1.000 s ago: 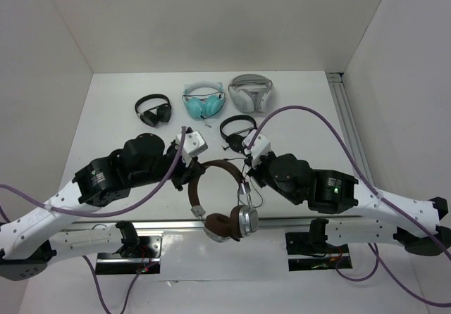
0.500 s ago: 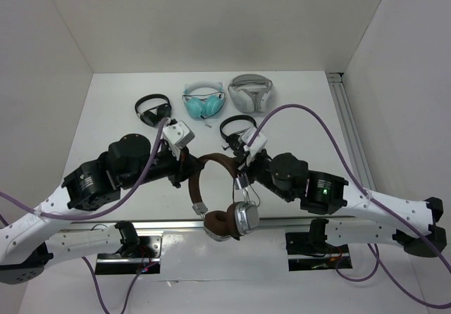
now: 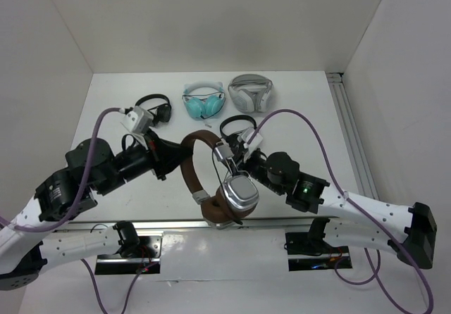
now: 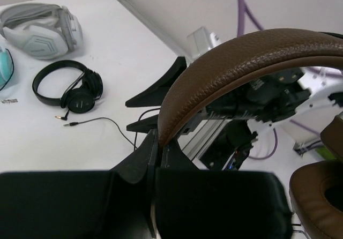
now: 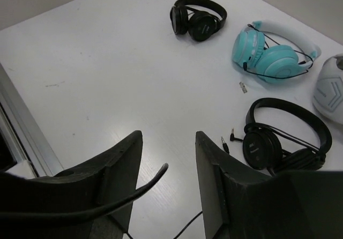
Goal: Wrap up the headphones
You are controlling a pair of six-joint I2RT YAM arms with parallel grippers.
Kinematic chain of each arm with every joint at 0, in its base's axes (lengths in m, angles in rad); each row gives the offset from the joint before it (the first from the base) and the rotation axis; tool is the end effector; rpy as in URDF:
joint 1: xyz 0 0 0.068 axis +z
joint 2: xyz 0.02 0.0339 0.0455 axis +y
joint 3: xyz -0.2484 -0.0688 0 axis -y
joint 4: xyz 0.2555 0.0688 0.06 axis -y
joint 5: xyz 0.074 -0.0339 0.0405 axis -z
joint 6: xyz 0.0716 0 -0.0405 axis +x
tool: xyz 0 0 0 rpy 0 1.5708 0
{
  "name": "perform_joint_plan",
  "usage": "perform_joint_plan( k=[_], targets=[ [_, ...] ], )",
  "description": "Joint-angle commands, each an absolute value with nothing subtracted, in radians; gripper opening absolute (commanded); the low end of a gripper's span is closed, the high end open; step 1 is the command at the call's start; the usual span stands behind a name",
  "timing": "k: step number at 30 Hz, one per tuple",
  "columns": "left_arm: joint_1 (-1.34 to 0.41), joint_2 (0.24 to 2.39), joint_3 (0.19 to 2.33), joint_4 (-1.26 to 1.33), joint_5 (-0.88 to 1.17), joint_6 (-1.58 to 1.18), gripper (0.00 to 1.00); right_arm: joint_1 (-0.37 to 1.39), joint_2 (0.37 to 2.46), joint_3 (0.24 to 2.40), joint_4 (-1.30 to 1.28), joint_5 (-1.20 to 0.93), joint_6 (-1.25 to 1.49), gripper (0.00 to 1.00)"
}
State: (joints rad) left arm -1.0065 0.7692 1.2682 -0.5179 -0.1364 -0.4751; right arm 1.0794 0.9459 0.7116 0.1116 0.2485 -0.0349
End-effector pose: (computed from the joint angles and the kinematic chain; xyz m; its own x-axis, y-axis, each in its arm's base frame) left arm 0.1056 -0.1486 0.4585 -0.3587 -0.2807 -0.8903 0.6751 0.5806 -0.4551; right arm 0.1474 0.2381 0.2965 -0.0319 -0.1313 -0.9908 -0.7410 0.6684 -0.0647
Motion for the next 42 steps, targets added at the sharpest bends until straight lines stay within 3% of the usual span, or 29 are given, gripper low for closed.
perform_joint_plan(
  k=[1,15,22,24,25,27,31,36,42],
  targets=[
    [-1.008,0.744,1.331,-0.429,-0.216,-0.580,0.00,1.011,0.965,0.669,0.326,0.135,0.014,0.52],
    [-1.008,0.698,1.402,-0.555,-0.511,-0.799,0.00,0.920,1.173,0.563,0.638,-0.063,0.126,0.49],
    [-1.008,0.744,1.508,-0.730,-0.669,-0.904,0.00,0.911,1.285,0.563,0.718,-0.123,0.164,0.31],
    [-1.008,0.755,1.537,-0.780,-0.727,-0.925,0.00,0.911,1.301,0.552,0.718,-0.135,0.173,0.20],
    [-1.008,0.765,1.552,-0.804,-0.750,-0.936,0.00,0.911,1.310,0.552,0.718,-0.144,0.173,0.08],
    [-1.008,0.798,1.587,-0.866,-0.827,-0.972,0.00,0.911,1.310,0.552,0.691,-0.144,0.173,0.00],
    [-1.008,0.847,1.672,-1.065,-0.961,-1.090,0.00,0.972,1.249,0.491,0.669,-0.077,0.184,0.00],
    [-1.008,0.885,1.692,-1.143,-1.118,-1.127,0.00,1.100,1.144,0.425,0.649,0.038,0.196,0.00],
    [-0.999,1.000,1.710,-1.140,-1.147,-1.149,0.00,1.227,1.117,0.481,0.522,0.135,0.163,0.00]
  ],
)
